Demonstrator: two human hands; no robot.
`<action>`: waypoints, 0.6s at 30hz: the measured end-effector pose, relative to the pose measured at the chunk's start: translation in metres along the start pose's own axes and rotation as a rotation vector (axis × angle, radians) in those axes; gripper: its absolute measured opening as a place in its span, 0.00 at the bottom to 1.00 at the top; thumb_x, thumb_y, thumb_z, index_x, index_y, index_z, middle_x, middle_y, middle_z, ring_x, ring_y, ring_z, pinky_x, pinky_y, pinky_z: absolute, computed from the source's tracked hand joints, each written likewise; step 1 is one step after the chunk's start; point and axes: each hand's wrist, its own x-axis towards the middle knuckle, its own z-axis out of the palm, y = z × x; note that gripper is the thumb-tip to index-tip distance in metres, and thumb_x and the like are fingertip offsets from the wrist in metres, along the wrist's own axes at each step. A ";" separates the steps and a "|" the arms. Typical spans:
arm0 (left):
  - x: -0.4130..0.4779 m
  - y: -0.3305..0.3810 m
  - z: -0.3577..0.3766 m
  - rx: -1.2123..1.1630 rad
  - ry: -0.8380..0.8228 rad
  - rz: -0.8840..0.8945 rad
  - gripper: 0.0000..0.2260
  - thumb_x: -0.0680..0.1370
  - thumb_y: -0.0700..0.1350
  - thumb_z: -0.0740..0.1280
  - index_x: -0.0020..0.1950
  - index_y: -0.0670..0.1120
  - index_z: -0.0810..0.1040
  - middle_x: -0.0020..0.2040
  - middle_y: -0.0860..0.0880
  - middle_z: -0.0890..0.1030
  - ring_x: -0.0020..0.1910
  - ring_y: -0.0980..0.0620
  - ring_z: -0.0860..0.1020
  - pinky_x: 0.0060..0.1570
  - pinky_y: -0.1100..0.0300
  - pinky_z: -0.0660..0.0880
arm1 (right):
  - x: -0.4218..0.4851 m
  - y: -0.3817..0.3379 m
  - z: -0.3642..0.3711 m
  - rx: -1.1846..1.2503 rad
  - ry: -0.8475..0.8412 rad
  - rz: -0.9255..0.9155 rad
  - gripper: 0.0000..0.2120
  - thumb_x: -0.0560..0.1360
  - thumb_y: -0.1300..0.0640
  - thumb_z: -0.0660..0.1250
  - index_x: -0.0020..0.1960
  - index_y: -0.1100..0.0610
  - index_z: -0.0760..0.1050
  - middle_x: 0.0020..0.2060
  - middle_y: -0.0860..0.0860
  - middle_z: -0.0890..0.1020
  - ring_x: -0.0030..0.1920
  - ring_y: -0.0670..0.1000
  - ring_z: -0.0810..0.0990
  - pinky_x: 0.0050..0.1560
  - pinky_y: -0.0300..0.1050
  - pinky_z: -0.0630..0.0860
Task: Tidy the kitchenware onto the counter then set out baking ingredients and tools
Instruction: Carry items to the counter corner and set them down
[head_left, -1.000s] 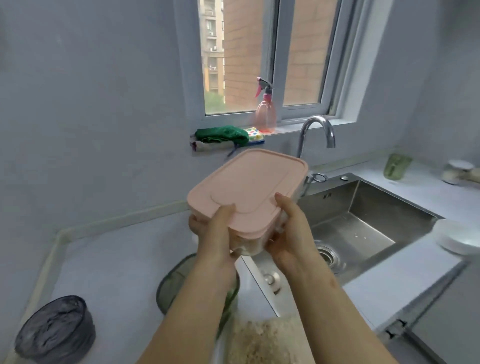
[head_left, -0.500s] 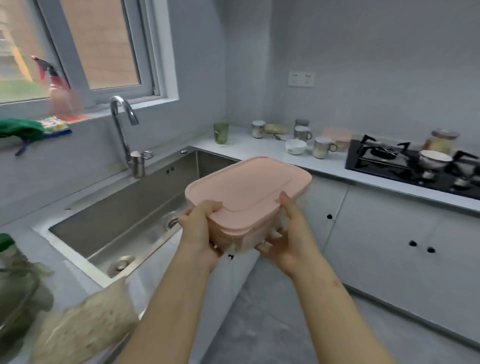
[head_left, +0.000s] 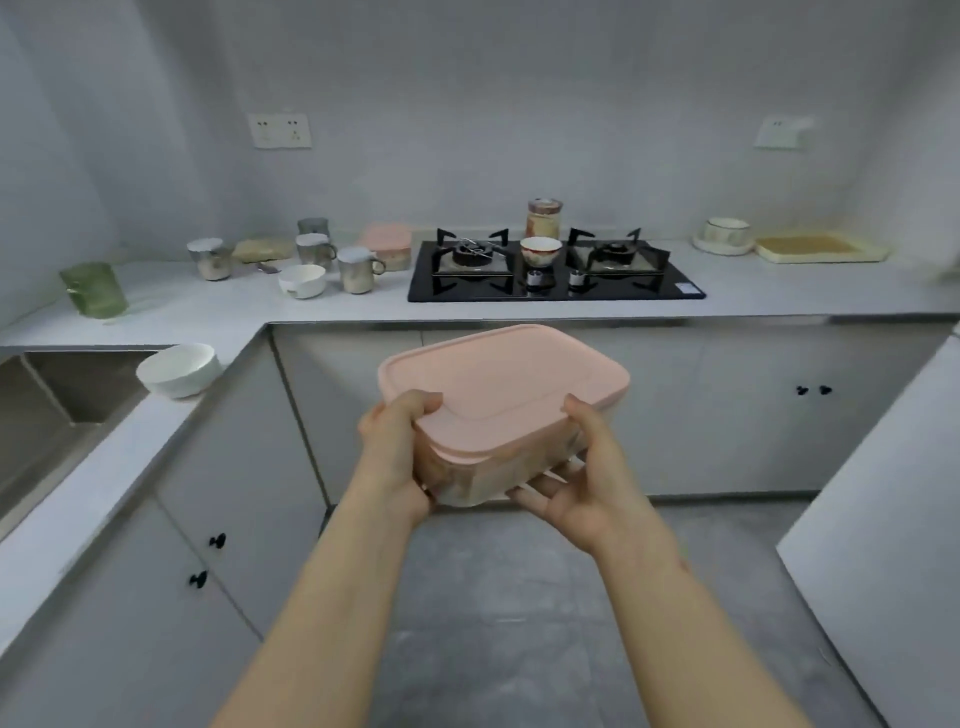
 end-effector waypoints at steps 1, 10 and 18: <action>0.008 -0.005 0.015 0.017 -0.018 -0.013 0.28 0.66 0.46 0.69 0.66 0.51 0.69 0.58 0.45 0.79 0.51 0.43 0.80 0.35 0.50 0.79 | 0.005 -0.011 -0.008 0.022 0.025 -0.015 0.17 0.74 0.50 0.66 0.59 0.55 0.68 0.51 0.56 0.76 0.51 0.59 0.78 0.41 0.57 0.76; 0.115 -0.030 0.177 0.131 -0.205 -0.111 0.24 0.69 0.45 0.67 0.66 0.51 0.70 0.58 0.46 0.79 0.51 0.45 0.79 0.35 0.58 0.73 | 0.089 -0.137 -0.058 0.120 0.209 -0.200 0.21 0.73 0.50 0.67 0.62 0.55 0.67 0.56 0.57 0.76 0.55 0.61 0.77 0.40 0.56 0.76; 0.202 -0.055 0.307 0.249 -0.338 -0.187 0.29 0.64 0.47 0.69 0.65 0.53 0.70 0.57 0.47 0.80 0.53 0.44 0.80 0.46 0.53 0.77 | 0.157 -0.240 -0.102 0.243 0.336 -0.281 0.17 0.73 0.50 0.67 0.56 0.57 0.67 0.52 0.58 0.78 0.52 0.60 0.78 0.45 0.57 0.75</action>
